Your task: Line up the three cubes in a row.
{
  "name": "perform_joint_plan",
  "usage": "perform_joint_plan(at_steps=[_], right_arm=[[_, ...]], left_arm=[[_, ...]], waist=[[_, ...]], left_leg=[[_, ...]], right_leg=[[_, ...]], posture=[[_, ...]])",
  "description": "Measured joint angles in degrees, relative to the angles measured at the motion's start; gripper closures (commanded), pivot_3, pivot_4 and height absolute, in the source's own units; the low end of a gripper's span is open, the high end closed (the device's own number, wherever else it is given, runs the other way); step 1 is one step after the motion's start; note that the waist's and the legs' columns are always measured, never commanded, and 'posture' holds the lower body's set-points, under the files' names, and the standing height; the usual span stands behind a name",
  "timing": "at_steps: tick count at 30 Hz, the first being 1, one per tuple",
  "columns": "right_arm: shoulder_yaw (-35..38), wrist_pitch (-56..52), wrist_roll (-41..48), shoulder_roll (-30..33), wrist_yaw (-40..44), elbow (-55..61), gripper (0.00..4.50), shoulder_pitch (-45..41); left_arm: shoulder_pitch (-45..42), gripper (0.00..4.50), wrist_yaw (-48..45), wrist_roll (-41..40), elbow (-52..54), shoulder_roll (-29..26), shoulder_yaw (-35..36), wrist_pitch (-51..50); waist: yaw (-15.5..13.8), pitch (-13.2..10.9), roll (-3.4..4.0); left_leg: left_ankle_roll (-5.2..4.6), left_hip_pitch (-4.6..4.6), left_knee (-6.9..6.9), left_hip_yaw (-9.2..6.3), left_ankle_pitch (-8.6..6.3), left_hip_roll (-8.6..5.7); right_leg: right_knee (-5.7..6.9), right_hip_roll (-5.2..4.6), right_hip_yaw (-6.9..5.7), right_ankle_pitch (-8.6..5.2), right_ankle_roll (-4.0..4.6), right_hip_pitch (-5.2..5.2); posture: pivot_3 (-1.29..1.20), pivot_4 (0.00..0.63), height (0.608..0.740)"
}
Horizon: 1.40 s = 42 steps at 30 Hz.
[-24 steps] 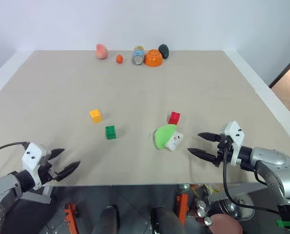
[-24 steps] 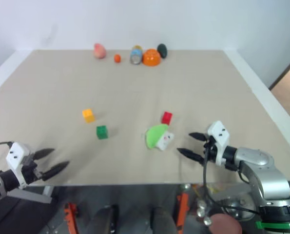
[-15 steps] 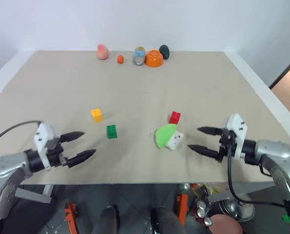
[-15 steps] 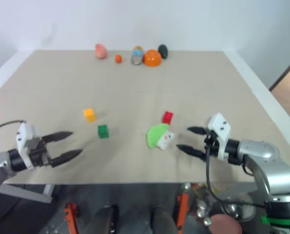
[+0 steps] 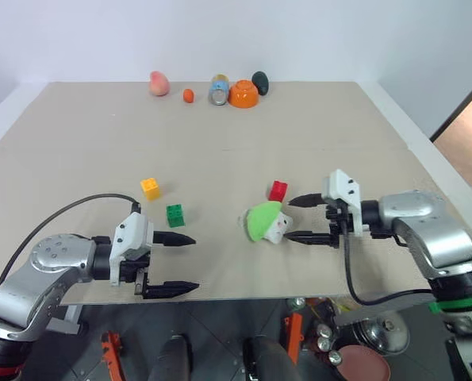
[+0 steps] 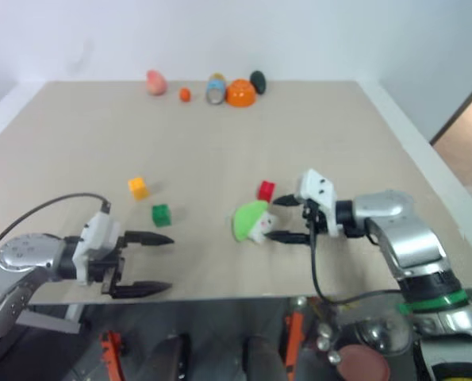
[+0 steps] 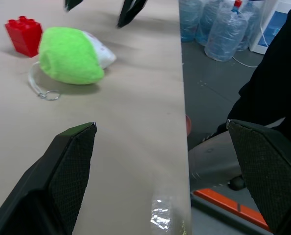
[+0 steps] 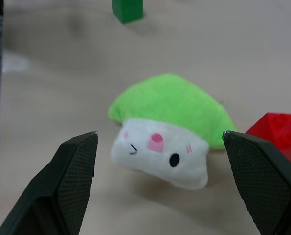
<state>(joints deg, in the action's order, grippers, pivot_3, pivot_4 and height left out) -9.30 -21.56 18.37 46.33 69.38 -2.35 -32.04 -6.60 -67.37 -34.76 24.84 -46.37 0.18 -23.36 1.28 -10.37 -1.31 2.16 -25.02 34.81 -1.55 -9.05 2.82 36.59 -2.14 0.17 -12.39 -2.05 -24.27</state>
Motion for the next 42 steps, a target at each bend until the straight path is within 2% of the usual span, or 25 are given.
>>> perform_joint_plan(at_steps=[9, 10, 21, 28, 33, 35, 38, 40, 42], right_arm=[[-4.9, 4.9, -5.3, -5.1, 3.1, -6.4, 0.29, -4.0], [-5.6, 5.3, -5.9, -5.4, 3.2, -6.5, 0.83, -4.0], [-5.7, 7.1, -7.9, -8.0, 2.4, -4.8, 4.49, -0.1], [-3.7, 4.8, -7.3, -8.9, -0.5, -0.7, 4.49, 3.9], [0.8, -1.9, -3.5, -8.4, -4.1, 6.1, 4.49, 8.5], [5.0, -5.0, 0.3, -6.2, -4.5, 11.6, 4.49, 12.3], [15.5, -8.9, 6.0, -2.1, -5.9, 17.3, 4.49, 15.0], [25.3, -9.9, 8.3, -0.8, -10.4, 19.0, 4.49, 14.7], [30.0, -10.1, 8.4, -0.8, -14.4, 18.8, 4.49, 14.1]], left_arm=[[-0.3, 0.10, 4.6, -1.0, 5.2, 0.3, -0.3, -3.5], [-0.6, 0.00, 5.1, -1.2, 5.4, 0.3, -0.3, -4.1], [-7.3, 0.00, 6.8, -2.4, 5.1, 1.0, -0.6, -6.5], [-10.9, 0.00, 5.1, -1.7, 2.5, 3.5, -3.3, -5.9], [-14.1, 0.00, 1.5, -0.5, -1.2, 4.2, -5.5, -4.5], [-14.7, 0.00, -0.1, 0.3, -3.5, 4.3, -6.0, -3.6], [-15.4, 0.00, -1.7, 1.1, -6.9, 5.3, -6.6, -1.9], [-16.4, 0.00, -1.1, 2.3, -10.6, 8.6, -6.6, 0.2], [-16.9, 0.00, -0.1, 2.7, -13.0, 11.0, -6.6, 1.0]], waist=[[-0.1, 0.0, 0.00], [-0.1, 0.0, 0.00], [0.0, 0.0, -0.03], [0.1, 0.0, -0.07], [-0.2, 0.0, -0.07], [-0.3, 0.0, -0.04], [-0.3, 0.0, 0.00], [-0.3, 0.0, -0.05], [-0.2, 0.0, -0.13]], left_leg=[[0.00, 0.02, 0.16, -0.01, 0.00, 0.04], [0.00, 0.05, 0.18, -0.01, 0.00, 0.04], [0.00, 0.50, 0.23, 0.03, 0.00, 0.19], [0.00, 0.58, 0.23, 0.05, 0.00, 0.26], [0.00, 0.57, 0.23, 0.03, 0.00, 0.26], [0.00, 0.52, 0.24, 0.09, 0.00, 0.23], [0.01, 0.43, 0.32, 0.24, 0.00, 0.18], [-0.02, 0.44, 0.50, 0.29, -0.05, 0.20], [-0.03, 0.45, 0.57, 0.30, -0.05, 0.22]], right_leg=[[0.25, 0.07, 0.04, 0.00, 0.00, -0.01], [0.30, 0.08, 0.05, 0.00, 0.01, -0.01], [0.46, 0.26, 0.18, 0.01, 0.15, 0.29], [0.48, 0.40, 0.29, 0.01, 0.18, 0.35], [0.52, 0.48, 0.36, 0.02, 0.23, 0.35], [0.52, 0.47, 0.51, 0.00, 0.19, 0.31], [0.51, 0.44, 0.71, 0.02, 0.10, 0.24], [0.51, 0.45, 0.74, 0.04, 0.09, 0.28], [0.51, 0.47, 0.74, 0.07, 0.11, 0.29]], posture=[[0.00, 0.150, 0.738], [0.00, 0.150, 0.738], [0.00, 0.150, 0.738], [0.00, 0.150, 0.738], [0.00, 0.150, 0.738], [0.00, 0.150, 0.738], [0.00, 0.150, 0.738], [0.00, 0.150, 0.738], [0.00, 0.150, 0.738]])
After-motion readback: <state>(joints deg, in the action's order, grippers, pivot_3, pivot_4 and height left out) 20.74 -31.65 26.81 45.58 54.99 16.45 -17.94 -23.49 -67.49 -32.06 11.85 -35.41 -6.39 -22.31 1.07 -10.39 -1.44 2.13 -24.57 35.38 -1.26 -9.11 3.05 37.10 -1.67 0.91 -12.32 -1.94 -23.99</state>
